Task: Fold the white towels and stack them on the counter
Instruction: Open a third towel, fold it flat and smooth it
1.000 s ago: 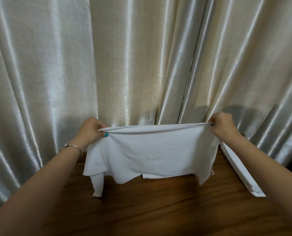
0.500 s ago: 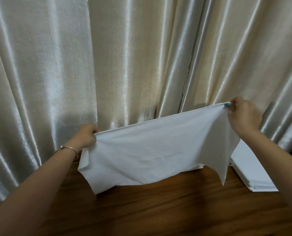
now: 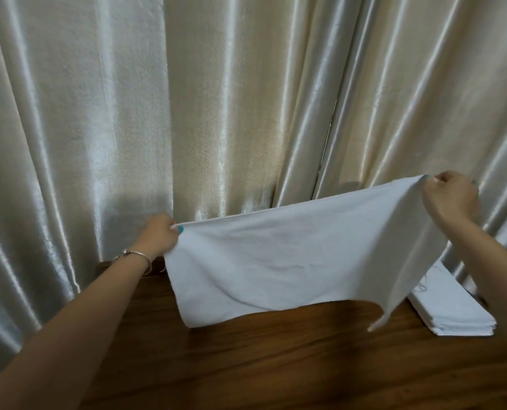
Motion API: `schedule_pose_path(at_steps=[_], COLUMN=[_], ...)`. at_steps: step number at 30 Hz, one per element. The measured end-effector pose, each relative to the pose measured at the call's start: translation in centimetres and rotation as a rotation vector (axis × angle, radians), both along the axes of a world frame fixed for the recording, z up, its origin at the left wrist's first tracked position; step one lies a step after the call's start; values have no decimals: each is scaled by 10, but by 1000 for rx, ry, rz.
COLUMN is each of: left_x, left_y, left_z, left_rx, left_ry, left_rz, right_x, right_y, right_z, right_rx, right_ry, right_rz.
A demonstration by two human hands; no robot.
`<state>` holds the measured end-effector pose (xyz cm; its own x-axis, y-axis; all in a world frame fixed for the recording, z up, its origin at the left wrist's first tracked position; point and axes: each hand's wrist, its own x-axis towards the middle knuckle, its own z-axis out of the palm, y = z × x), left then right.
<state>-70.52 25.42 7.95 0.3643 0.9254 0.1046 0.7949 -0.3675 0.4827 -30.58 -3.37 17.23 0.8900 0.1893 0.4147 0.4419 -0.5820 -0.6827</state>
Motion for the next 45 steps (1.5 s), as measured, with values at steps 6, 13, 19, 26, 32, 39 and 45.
schedule_pose_path(at_steps=[6, 13, 19, 26, 32, 39, 45], left_x=[20, 52, 79, 92, 79, 76, 79], left_y=[-19, -44, -94, -124, -129, -136, -134], left_z=[24, 53, 76, 70, 69, 58, 57], left_rx=[-415, -928, -967, -1034, -995, -841, -814], left_ry=[-318, -843, -1059, -1279, -1287, -1081, -1088], left_rz=[24, 20, -179, -292, -414, -375, -332], right_x=[-11, -56, -107, -155, -165, -177, -179], right_y=[14, 42, 62, 61, 56, 60, 60], right_z=[-12, -10, -12, -11, -14, -20, -17], right_rx=[-18, 194, 256, 450, 346, 299, 189], right_ry=[195, 714, 829, 939, 436, 146, 232], right_rz=[62, 338, 739, 1166, 1206, 1128, 1089])
